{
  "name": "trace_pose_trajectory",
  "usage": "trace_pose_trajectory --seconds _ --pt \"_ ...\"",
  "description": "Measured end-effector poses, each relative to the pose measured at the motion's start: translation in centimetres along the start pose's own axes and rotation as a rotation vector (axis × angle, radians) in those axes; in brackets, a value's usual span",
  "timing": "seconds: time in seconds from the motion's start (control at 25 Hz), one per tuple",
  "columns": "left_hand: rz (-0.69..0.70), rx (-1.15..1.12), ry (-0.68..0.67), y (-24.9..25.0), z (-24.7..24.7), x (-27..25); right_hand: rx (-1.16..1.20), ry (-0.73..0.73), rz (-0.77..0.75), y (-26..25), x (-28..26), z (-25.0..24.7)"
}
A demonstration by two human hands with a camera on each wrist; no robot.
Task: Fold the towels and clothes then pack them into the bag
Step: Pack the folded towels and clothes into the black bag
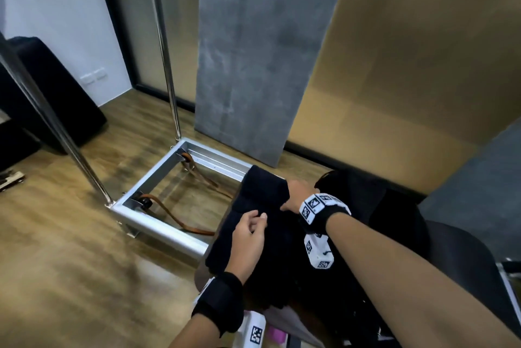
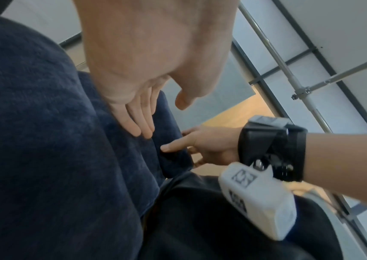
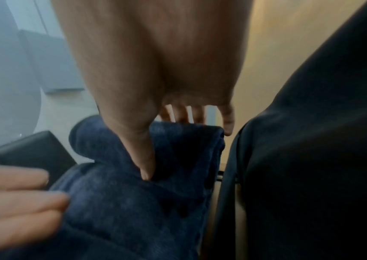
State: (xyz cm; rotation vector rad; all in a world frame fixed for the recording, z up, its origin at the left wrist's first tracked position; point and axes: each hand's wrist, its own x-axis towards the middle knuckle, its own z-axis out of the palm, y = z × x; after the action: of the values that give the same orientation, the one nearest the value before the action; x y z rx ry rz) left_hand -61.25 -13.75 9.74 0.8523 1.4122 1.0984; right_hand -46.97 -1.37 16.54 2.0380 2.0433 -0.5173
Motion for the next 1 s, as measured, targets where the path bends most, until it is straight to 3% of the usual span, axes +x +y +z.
trace_pose_trajectory --seconds 0.12,0.24,0.32,0.52,0.6,0.68,0.76,0.88,1.0 --pt "-0.131 -0.124 -0.092 0.7 1.1 1.9 -0.109 0.04 -0.026 -0.7 -0.2 0.2" --pt "-0.257 -0.335 -0.18 1.9 2.3 2.9 0.057 -0.031 -0.085 -0.9 -1.6 -1.3" --pt "-0.29 -0.48 -0.169 3.0 2.3 3.2 0.198 -0.046 -0.132 -1.1 -3.0 -2.3" --pt "-0.236 -0.558 -0.12 6.5 2.0 2.9 0.37 0.001 -0.26 -0.3 -7.4 -4.6" --pt "-0.19 -0.62 -0.128 8.1 2.4 2.3 0.434 0.086 -0.326 0.9 -8.8 -5.5" --pt "-0.13 -0.702 -0.163 9.5 3.3 1.5 0.499 0.139 -0.305 2.5 -10.0 -6.8" --pt "-0.069 -0.746 -0.222 10.9 5.0 0.5 0.662 -0.027 -0.241 4.8 -11.6 -8.3" --pt "-0.007 -0.658 -0.29 12.6 8.2 -1.1 0.825 -0.368 -0.275 9.0 -14.2 -10.1" --pt "0.109 -0.504 -0.399 13.1 11.6 -2.7 0.824 -0.485 -0.348 13.4 -15.9 -11.5"
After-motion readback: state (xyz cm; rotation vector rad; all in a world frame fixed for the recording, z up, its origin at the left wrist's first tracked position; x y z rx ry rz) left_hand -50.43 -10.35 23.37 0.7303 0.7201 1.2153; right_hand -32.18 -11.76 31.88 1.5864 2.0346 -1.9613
